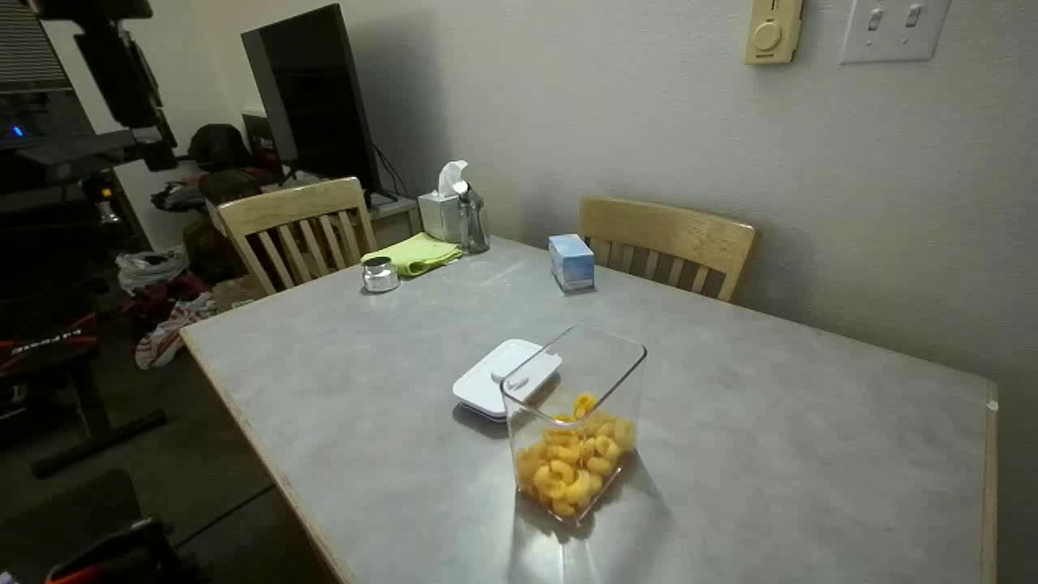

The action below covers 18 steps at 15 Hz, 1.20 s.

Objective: Pick up the white lid from the table and put it on the container.

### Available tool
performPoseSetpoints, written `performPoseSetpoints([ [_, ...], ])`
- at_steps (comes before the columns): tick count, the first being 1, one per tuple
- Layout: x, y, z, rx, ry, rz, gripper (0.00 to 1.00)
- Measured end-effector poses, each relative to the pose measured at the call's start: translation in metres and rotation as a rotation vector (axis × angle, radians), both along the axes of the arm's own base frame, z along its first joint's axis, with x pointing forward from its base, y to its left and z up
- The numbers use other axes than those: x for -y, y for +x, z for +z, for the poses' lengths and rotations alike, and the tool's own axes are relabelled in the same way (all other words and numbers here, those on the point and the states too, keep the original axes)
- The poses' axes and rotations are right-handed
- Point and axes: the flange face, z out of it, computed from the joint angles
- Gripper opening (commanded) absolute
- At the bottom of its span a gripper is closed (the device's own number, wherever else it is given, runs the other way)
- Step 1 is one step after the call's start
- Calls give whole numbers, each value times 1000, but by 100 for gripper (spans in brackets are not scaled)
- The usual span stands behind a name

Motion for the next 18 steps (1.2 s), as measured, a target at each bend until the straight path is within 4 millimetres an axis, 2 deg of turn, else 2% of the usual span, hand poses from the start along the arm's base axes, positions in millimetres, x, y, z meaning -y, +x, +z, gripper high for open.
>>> performPoseSetpoints([
  [12,-1,0,0,2,-3,17,100],
  [18,17,2,-6,-15,16,-23,100],
])
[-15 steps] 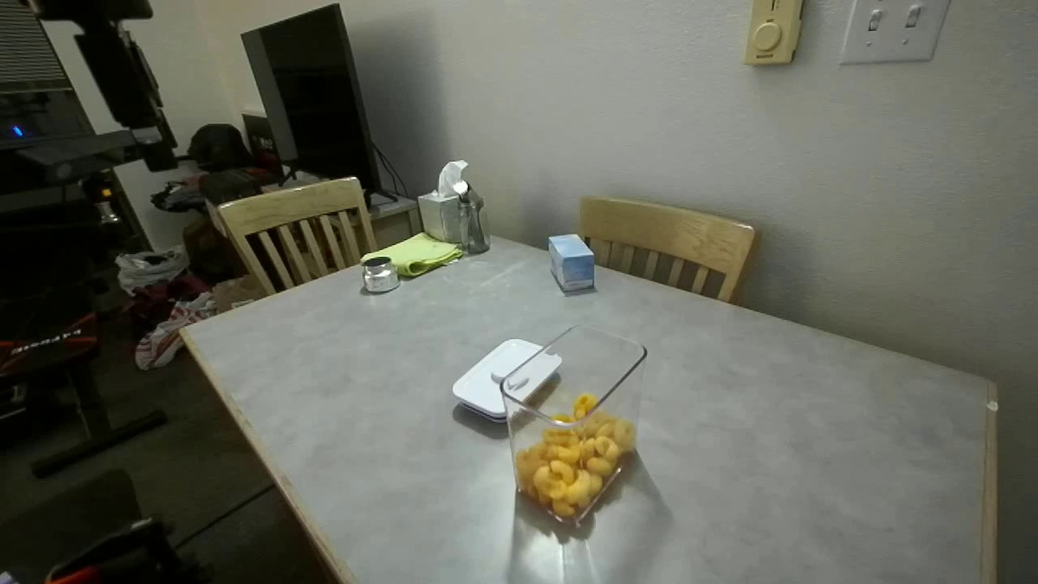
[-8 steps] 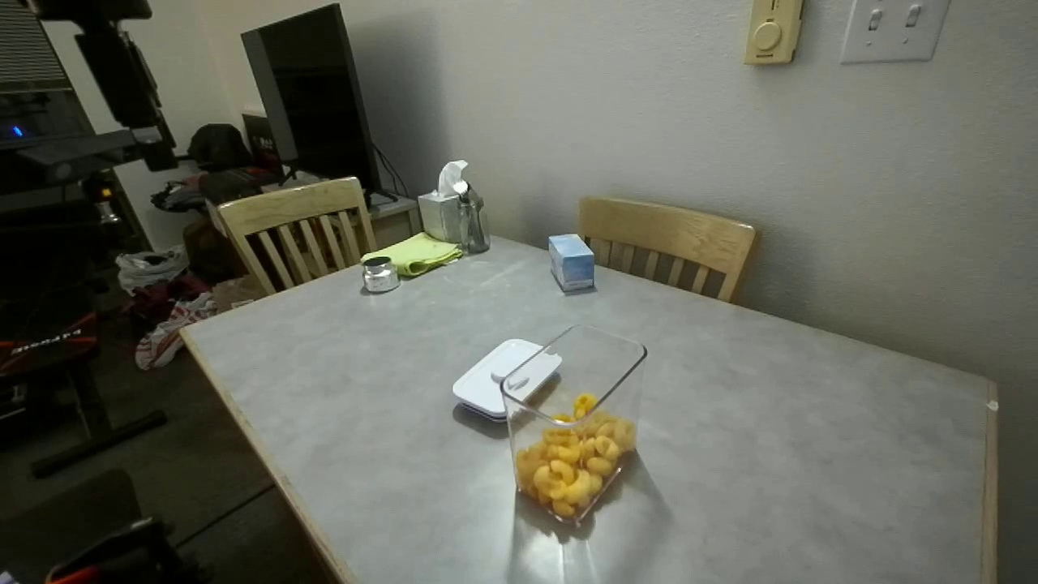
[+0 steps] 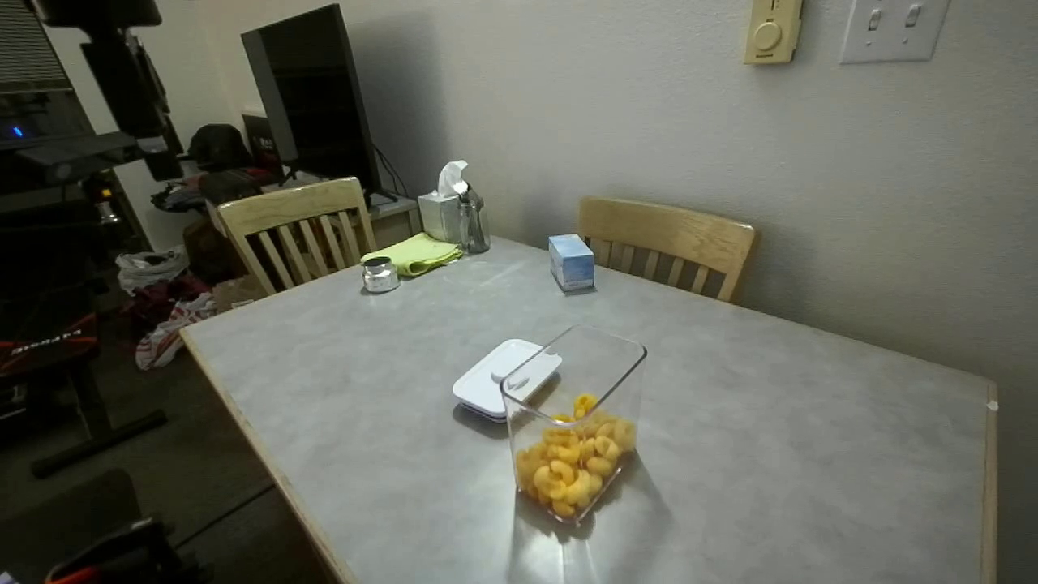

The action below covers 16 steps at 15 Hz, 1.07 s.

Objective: Pick up the white lid from the table and put it on the container.

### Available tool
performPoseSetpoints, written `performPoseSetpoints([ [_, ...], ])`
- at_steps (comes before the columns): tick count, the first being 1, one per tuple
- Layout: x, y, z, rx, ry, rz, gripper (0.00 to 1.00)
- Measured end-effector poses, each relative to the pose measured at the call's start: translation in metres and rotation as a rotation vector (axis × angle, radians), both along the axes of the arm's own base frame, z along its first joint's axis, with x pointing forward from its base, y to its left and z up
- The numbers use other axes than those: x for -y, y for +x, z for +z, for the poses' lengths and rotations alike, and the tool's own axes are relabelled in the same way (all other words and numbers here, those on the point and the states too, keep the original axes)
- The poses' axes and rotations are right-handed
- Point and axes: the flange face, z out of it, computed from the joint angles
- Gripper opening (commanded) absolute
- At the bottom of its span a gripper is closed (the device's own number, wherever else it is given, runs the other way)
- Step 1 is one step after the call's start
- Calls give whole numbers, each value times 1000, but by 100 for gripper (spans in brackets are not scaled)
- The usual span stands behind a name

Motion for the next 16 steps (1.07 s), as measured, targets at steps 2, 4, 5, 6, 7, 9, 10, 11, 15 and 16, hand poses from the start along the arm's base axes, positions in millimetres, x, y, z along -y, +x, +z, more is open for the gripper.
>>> performPoseSetpoints([
  [2,10,1,-2,-7,11,-21,100],
  [4,21,2,-6,-16,24,-41,100],
  [5,28,2,-9,-22,30,-48,100],
  [6,34,3,-12,-28,37,-55,100],
  [7,42,3,-15,-33,45,-59,100],
  [9,57,5,-24,-33,65,-63,100],
  [10,65,7,-28,-28,76,-61,100],
  [11,73,9,-33,-22,89,-57,100],
  [15,99,20,-51,-6,129,-30,100],
  [16,102,22,-54,-7,131,-29,100],
])
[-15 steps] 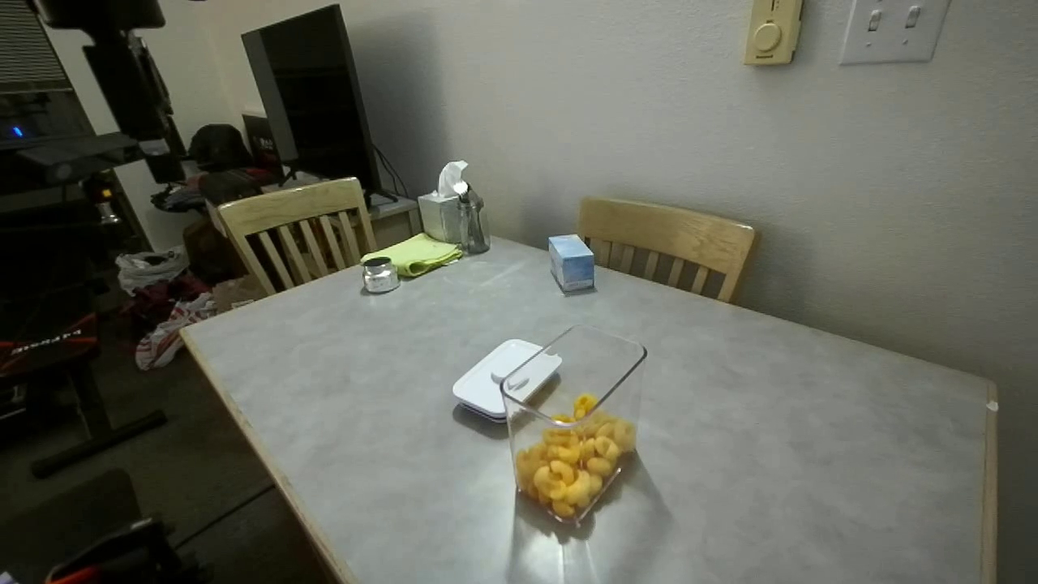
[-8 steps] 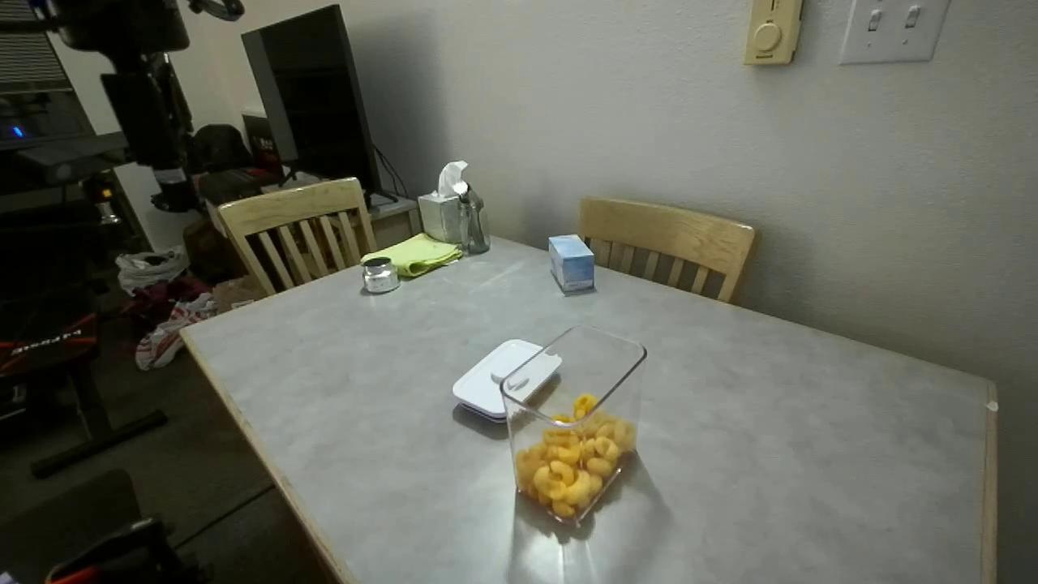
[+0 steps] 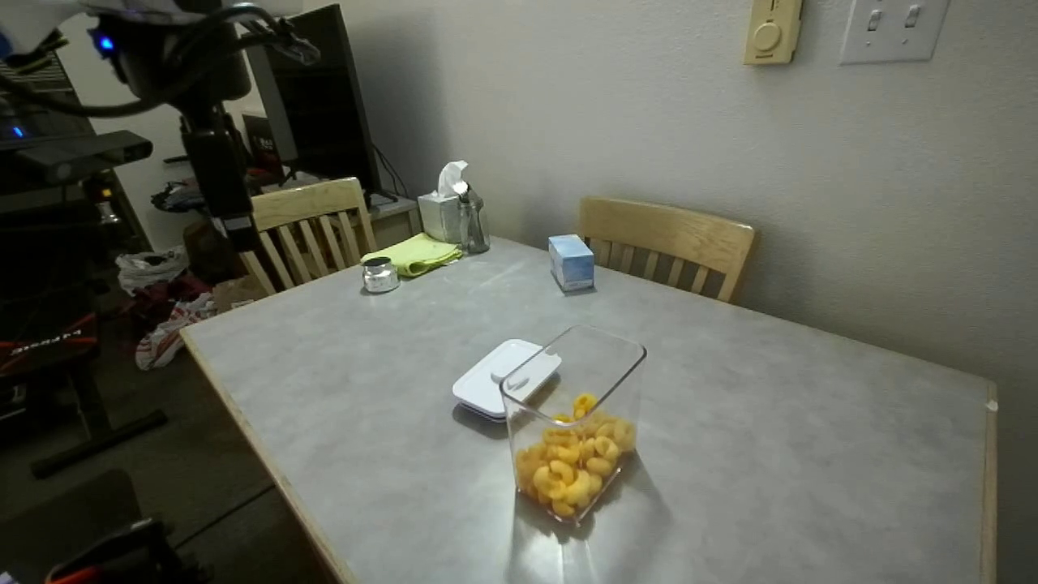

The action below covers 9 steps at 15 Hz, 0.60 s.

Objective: Pick up the white lid from the table and put it on the container.

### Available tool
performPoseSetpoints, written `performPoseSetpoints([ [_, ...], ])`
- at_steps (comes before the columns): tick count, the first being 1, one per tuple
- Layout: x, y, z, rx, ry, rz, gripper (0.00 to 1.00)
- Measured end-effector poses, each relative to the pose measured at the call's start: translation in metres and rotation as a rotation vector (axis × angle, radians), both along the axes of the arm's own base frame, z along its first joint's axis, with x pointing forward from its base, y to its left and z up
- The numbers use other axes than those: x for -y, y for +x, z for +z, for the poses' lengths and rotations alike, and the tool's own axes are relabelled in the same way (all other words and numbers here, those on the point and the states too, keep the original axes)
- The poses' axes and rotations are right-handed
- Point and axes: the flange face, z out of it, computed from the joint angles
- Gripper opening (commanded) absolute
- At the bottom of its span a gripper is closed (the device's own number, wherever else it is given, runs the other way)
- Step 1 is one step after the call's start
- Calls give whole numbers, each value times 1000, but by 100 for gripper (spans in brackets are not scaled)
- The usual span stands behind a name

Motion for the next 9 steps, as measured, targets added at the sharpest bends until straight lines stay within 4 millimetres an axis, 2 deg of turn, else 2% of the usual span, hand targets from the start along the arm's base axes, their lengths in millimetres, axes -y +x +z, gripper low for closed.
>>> performPoseSetpoints([
  [6,0,2,-2,4,-2,0,100],
  [9,5,7,-8,69,-14,-27,100],
])
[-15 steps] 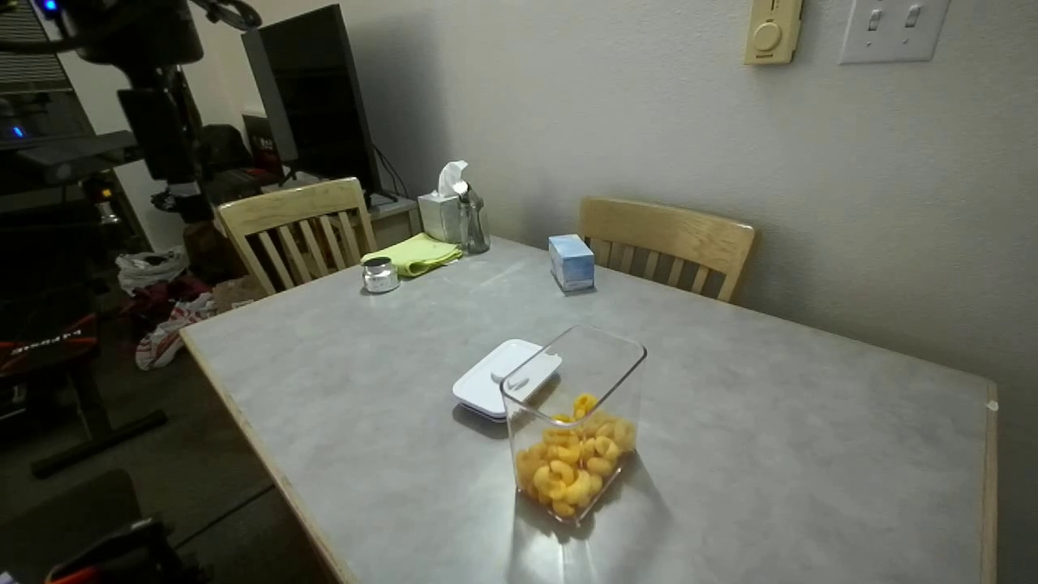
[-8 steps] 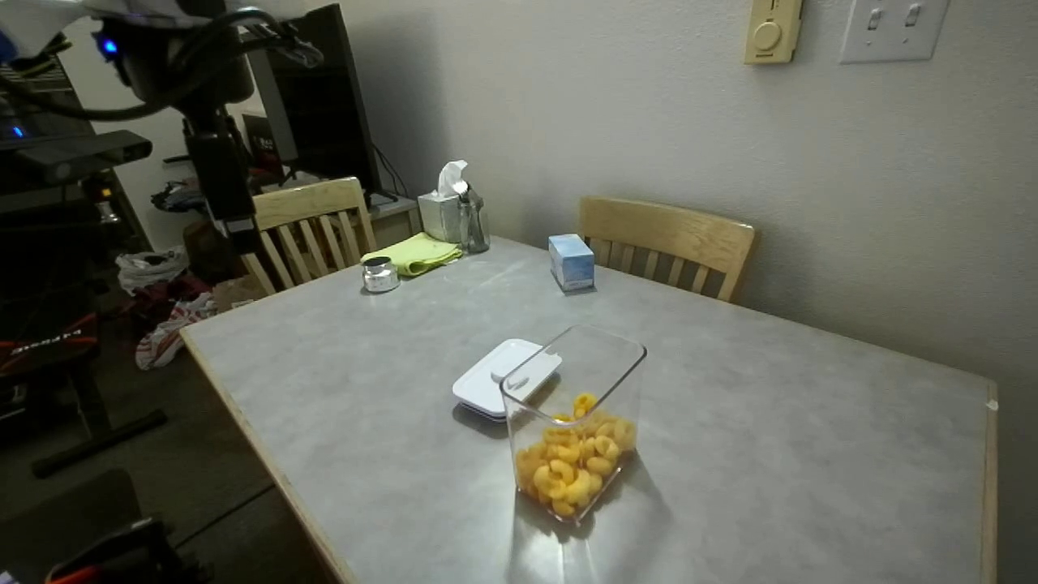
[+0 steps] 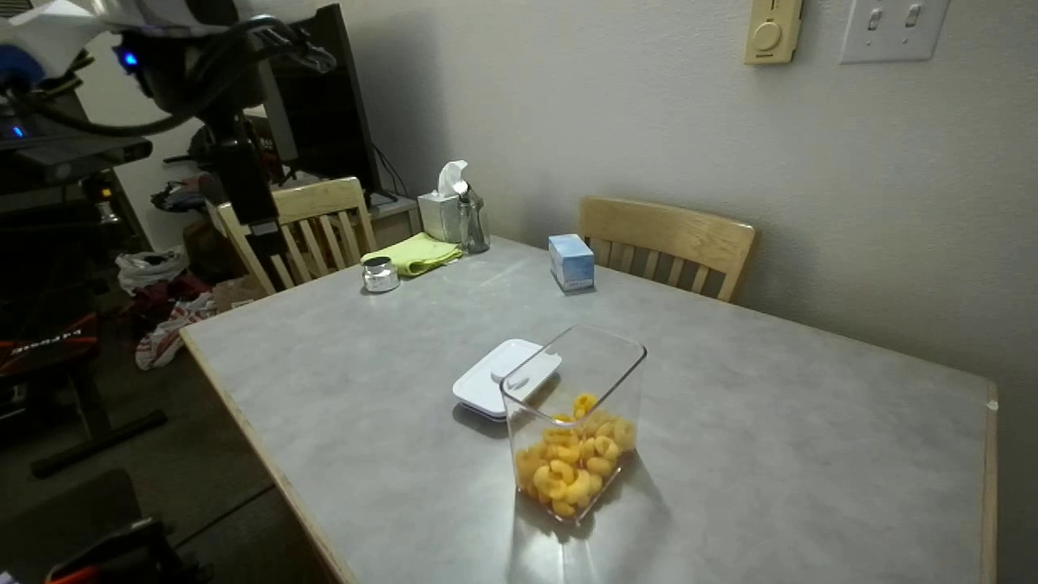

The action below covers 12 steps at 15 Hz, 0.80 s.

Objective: Pick up the white lid from the table and put it on the container.

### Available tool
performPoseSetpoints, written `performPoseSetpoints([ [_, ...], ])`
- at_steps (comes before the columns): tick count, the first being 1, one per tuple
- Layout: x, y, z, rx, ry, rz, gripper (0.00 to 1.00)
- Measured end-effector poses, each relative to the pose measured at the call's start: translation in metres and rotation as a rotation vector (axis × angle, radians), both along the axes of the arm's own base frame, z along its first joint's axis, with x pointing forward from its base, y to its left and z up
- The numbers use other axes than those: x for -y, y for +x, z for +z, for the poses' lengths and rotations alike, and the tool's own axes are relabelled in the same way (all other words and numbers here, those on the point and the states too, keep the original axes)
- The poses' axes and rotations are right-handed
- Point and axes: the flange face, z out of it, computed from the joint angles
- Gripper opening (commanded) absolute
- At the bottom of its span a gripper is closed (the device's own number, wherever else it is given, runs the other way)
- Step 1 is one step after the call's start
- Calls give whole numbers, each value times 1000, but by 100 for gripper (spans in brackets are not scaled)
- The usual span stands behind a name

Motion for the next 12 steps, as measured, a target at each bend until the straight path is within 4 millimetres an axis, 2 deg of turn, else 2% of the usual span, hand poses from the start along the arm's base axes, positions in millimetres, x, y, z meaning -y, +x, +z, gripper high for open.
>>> performPoseSetpoints([
  [7,16,21,-40,129,-2,-4,100],
  [12,17,39,-72,171,45,132,100],
])
